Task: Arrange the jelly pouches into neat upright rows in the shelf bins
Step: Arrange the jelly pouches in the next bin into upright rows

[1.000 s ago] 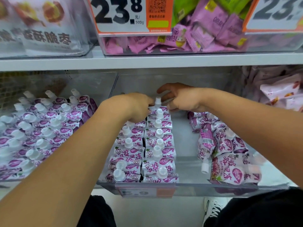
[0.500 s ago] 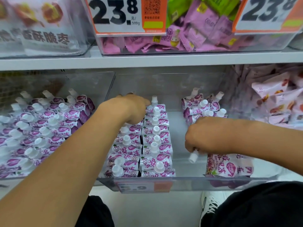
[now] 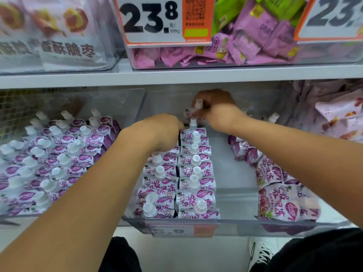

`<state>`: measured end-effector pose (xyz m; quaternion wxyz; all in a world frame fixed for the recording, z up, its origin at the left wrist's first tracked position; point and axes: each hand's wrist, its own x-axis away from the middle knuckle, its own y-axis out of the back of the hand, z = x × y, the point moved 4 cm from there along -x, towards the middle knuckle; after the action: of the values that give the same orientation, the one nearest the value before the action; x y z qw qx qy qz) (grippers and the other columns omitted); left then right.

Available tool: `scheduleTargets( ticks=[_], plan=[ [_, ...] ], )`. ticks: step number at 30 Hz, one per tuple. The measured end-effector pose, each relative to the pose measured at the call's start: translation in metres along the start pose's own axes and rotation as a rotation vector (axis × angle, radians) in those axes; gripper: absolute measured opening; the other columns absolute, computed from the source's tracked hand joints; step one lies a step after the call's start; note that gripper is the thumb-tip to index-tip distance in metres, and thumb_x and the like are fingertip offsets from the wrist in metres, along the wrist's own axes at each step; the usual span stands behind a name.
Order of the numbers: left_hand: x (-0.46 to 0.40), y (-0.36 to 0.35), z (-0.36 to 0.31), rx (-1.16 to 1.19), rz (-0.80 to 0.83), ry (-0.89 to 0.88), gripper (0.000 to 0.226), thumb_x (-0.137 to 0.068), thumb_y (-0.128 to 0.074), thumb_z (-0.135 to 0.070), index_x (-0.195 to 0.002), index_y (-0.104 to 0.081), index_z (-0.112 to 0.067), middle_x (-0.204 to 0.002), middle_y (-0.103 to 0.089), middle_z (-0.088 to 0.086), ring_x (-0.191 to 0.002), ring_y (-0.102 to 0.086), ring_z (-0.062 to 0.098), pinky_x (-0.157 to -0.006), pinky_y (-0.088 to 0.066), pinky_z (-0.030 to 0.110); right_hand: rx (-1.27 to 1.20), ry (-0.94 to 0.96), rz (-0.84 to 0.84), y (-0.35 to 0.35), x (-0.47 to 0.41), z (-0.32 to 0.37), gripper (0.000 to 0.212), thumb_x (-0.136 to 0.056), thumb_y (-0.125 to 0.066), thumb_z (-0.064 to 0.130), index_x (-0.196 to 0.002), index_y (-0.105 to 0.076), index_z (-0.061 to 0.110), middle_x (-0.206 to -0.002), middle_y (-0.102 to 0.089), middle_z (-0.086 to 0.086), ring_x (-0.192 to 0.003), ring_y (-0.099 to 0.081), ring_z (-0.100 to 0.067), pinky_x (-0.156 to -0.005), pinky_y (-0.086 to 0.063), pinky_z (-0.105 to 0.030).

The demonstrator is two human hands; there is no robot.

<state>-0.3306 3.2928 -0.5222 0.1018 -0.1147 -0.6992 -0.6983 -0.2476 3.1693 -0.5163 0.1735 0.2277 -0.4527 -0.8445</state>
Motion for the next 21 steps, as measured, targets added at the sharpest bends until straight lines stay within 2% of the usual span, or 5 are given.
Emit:
scheduleTargets(
  ticks=[6,11,13,16,21],
  plan=[
    [0.025,0.035,0.026,-0.077,-0.412,0.043,0.024,-0.094,-0.052,-0.031,-0.113,-0.066,-0.025,-0.111,-0.067,0.005,-0.099,-0.061,0.029,-0.088,-0.052,0.041,0.024,-0.144,0.190,-0.014,-0.004,-0.008,0.022,-0.093,-0.060,0.011,-0.111,-0.071,0.013,-0.114,-0.068,-0.006,-0.105,-0.063,-0.026,-0.091,-0.051,-0.031],
    [0.027,0.018,0.054,0.046,-0.246,-0.007,0.029,-0.097,-0.049,-0.030,-0.119,-0.066,-0.022,-0.125,-0.062,0.006,-0.112,-0.056,0.030,-0.094,-0.047,0.036,0.066,-0.219,0.095,-0.008,-0.002,-0.011,0.020,-0.092,-0.061,0.008,-0.098,-0.079,0.012,-0.098,-0.072,0.000,-0.087,-0.066,-0.019,-0.080,-0.050,-0.022],
    [0.026,0.014,0.054,0.074,-0.245,-0.003,0.028,-0.099,-0.046,-0.028,-0.115,-0.066,-0.021,-0.121,-0.062,0.007,-0.109,-0.055,0.029,-0.088,-0.046,0.032,0.063,-0.290,0.207,-0.012,-0.005,-0.010,0.017,-0.093,-0.060,0.011,-0.098,-0.077,0.009,-0.097,-0.073,-0.004,-0.082,-0.065,-0.020,-0.072,-0.052,-0.027],
    [0.023,0.014,0.046,-0.001,-0.243,-0.019,0.025,-0.093,-0.046,-0.023,-0.112,-0.063,-0.023,-0.118,-0.062,0.007,-0.104,-0.057,0.030,-0.085,-0.050,0.039,0.085,-0.352,0.309,-0.019,-0.008,-0.012,0.020,-0.093,-0.060,0.011,-0.105,-0.073,0.003,-0.104,-0.072,-0.014,-0.093,-0.068,-0.028,-0.085,-0.057,-0.040],
    [0.022,0.011,0.040,-0.081,-0.175,-0.053,0.044,-0.094,-0.045,-0.019,-0.137,-0.049,-0.032,-0.122,-0.061,0.005,-0.106,-0.056,0.029,-0.086,-0.049,0.039,-0.539,-0.616,0.182,-0.025,0.011,-0.013,0.013,-0.097,-0.052,0.009,-0.092,-0.063,0.005,-0.094,-0.069,-0.011,-0.080,-0.065,-0.024,-0.069,-0.055,-0.036]
  ],
)
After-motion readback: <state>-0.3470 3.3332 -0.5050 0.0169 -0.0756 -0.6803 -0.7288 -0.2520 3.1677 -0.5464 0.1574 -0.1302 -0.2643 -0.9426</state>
